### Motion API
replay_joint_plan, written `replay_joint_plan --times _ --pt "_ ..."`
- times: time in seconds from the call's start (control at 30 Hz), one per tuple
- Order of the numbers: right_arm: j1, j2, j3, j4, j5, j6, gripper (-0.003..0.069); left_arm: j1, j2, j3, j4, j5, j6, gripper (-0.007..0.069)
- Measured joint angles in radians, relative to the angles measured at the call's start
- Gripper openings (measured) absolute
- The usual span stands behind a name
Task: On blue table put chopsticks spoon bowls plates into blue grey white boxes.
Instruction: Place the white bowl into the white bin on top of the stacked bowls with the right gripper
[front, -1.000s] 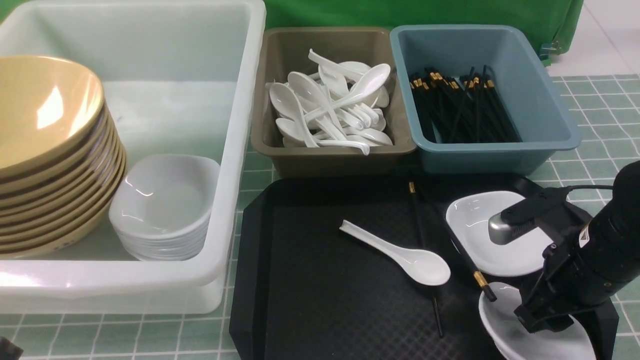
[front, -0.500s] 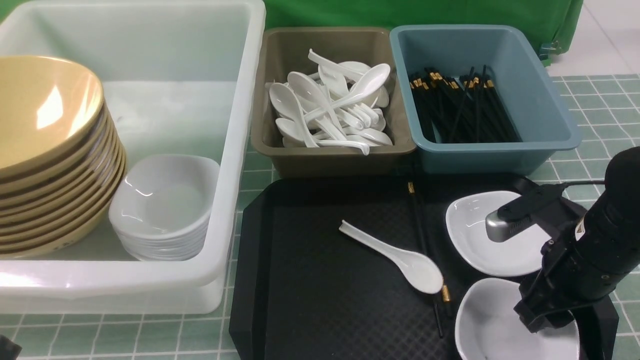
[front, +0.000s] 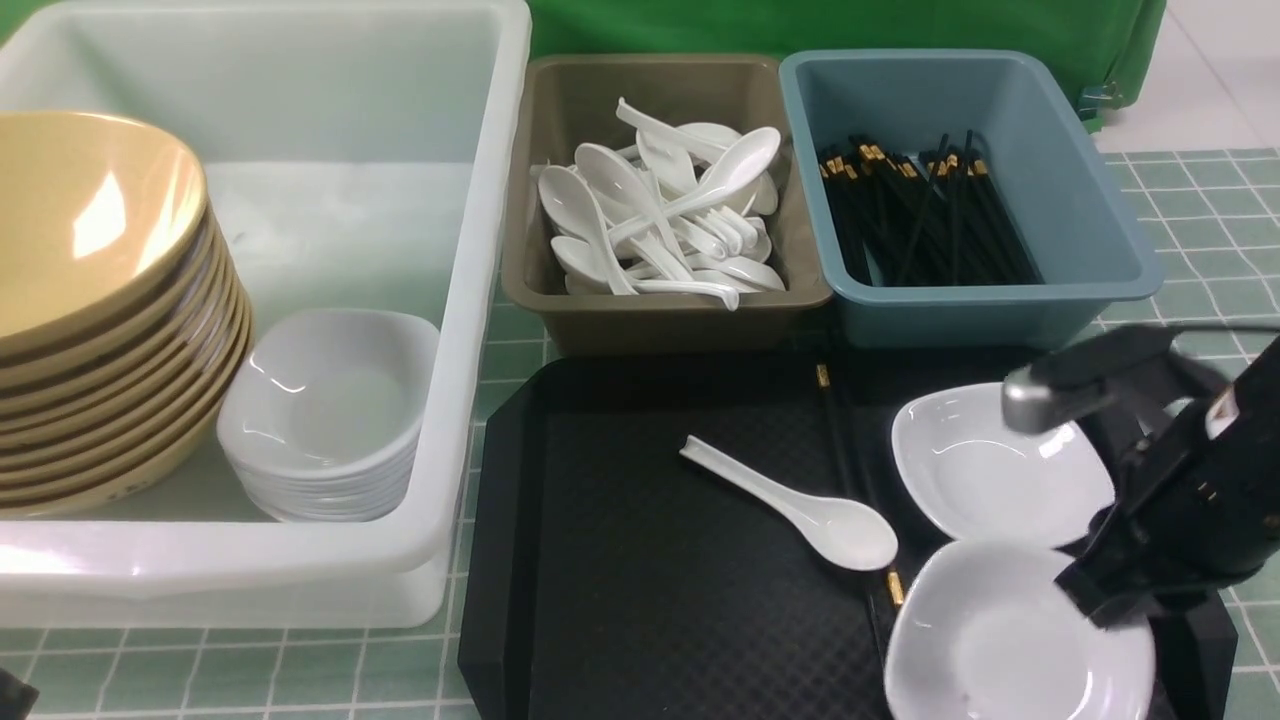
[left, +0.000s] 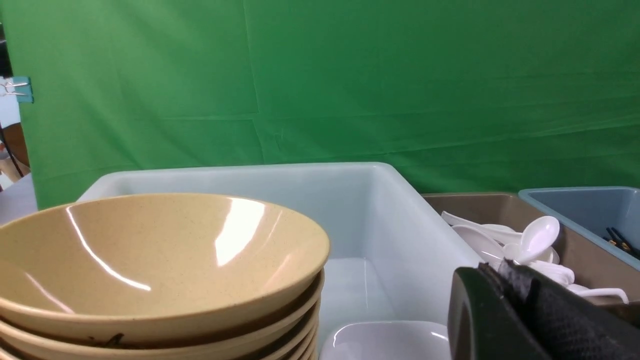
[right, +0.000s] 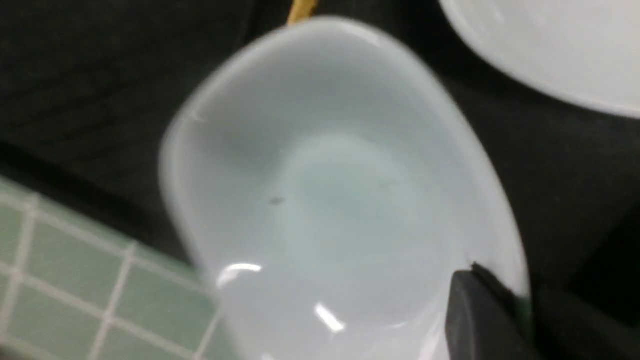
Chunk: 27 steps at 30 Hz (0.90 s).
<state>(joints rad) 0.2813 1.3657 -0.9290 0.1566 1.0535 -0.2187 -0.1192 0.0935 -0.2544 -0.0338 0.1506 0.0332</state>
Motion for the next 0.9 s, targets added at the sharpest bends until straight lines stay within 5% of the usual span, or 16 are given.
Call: replay_joint_plan --times 0.2,0.33,0.53,0.9 --pt "0.055 -0.112 -0.177 0.129 -0.025 -0.003 0.0083 0.000 0.000 0.000 0.000 -0.001 0.000 0.0005" --pt "0.251 -0.045 -0.346 0.263 -0.281 -0.143 0.0083 0.000 0.000 0.000 0.000 -0.002 0.000 0.0005" --pt "0.456 0.253 -0.606 0.301 -0.511 -0.348 0.0083 0.000 -0.001 0.000 0.001 -0.003 0.000 0.0005" --pt "0.488 0.675 -0.928 0.316 -0.496 -0.449 0.0097 0.000 -0.001 0.000 0.019 -0.003 0.000 0.0005"
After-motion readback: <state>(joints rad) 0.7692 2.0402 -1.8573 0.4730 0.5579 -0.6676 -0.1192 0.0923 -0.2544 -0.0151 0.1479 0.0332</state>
